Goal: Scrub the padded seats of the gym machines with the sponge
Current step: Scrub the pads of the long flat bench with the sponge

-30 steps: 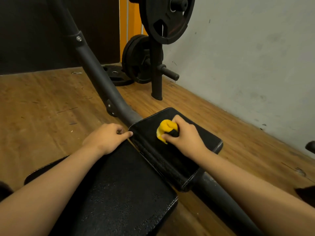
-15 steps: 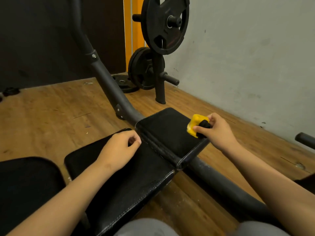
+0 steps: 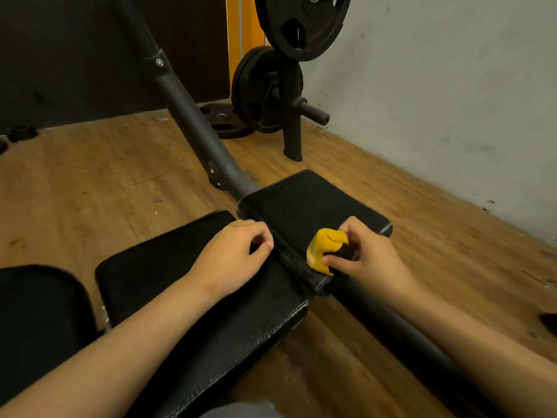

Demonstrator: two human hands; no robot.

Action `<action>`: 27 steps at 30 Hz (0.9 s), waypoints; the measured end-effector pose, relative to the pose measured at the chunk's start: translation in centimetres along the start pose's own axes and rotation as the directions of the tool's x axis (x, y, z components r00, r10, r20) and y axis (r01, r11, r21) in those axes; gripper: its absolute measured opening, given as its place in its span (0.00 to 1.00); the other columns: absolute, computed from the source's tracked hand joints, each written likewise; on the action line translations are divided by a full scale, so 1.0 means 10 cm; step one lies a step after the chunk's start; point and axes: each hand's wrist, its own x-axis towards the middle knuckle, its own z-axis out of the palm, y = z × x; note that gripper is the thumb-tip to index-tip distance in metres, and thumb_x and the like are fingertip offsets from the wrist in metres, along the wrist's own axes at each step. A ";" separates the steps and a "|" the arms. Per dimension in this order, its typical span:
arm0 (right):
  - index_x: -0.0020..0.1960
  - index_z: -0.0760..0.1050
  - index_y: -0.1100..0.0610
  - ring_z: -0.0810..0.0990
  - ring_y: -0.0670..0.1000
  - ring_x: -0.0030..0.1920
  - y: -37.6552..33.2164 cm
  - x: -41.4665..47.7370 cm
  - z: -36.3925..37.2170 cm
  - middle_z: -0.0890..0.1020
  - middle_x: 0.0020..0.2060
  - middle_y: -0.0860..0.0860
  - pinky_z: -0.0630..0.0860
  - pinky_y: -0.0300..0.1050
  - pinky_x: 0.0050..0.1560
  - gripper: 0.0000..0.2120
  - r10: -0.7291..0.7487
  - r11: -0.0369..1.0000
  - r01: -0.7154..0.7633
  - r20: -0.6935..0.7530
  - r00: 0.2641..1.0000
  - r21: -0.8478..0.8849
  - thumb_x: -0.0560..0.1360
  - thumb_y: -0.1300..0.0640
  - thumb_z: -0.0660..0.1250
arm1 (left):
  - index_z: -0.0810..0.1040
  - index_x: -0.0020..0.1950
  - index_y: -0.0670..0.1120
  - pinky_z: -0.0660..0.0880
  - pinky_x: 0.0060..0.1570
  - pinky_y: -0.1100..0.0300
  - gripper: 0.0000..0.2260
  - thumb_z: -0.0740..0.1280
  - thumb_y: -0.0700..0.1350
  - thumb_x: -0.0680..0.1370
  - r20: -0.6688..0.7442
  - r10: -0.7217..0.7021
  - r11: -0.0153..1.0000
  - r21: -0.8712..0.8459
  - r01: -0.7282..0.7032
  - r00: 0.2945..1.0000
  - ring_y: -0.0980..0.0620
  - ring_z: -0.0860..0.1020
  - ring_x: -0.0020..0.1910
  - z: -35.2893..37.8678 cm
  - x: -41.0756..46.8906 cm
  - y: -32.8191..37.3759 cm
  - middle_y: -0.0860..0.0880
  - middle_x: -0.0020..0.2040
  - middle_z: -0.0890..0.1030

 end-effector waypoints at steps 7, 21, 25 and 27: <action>0.44 0.66 0.48 0.76 0.43 0.39 0.17 1.00 0.13 0.76 0.37 0.45 0.69 0.34 0.35 0.16 -0.064 0.998 0.065 -0.093 0.994 0.010 0.70 0.53 0.74 | 0.77 0.43 0.52 0.73 0.46 0.59 0.06 0.64 0.45 0.79 -0.090 -0.049 0.997 -0.066 0.043 0.995 0.59 0.74 0.47 0.11 0.63 -0.33 0.56 0.43 0.76; 0.46 0.68 0.57 0.74 0.44 0.36 -0.53 1.68 0.54 0.75 0.34 0.46 0.63 0.38 0.32 0.15 0.087 0.996 -0.087 0.031 0.996 0.027 0.71 0.55 0.74 | 0.79 0.49 0.48 0.66 0.53 0.73 0.04 0.66 0.41 0.78 -0.241 -0.453 0.886 -0.225 0.405 0.858 0.60 0.71 0.51 -0.40 0.04 -0.20 0.56 0.46 0.77; 0.47 0.71 0.58 0.77 0.38 0.38 -1.06 1.41 0.59 0.77 0.36 0.43 0.68 0.27 0.36 0.14 0.164 0.973 -0.198 0.247 0.955 0.116 0.70 0.57 0.75 | 0.78 0.48 0.51 0.67 0.52 0.73 0.05 0.66 0.41 0.77 -0.252 -0.638 0.769 -0.256 0.586 0.727 0.60 0.73 0.51 -0.96 -0.65 -0.08 0.58 0.46 0.77; 0.46 0.71 0.56 0.78 0.46 0.41 -1.31 1.23 0.57 0.77 0.37 0.46 0.71 0.33 0.40 0.13 0.187 0.964 -0.230 0.278 0.942 0.131 0.70 0.56 0.75 | 0.78 0.48 0.52 0.70 0.50 0.67 0.05 0.67 0.41 0.77 -0.251 -0.697 0.717 -0.257 0.648 0.672 0.58 0.74 0.50 -1.25 -0.99 -0.02 0.57 0.46 0.77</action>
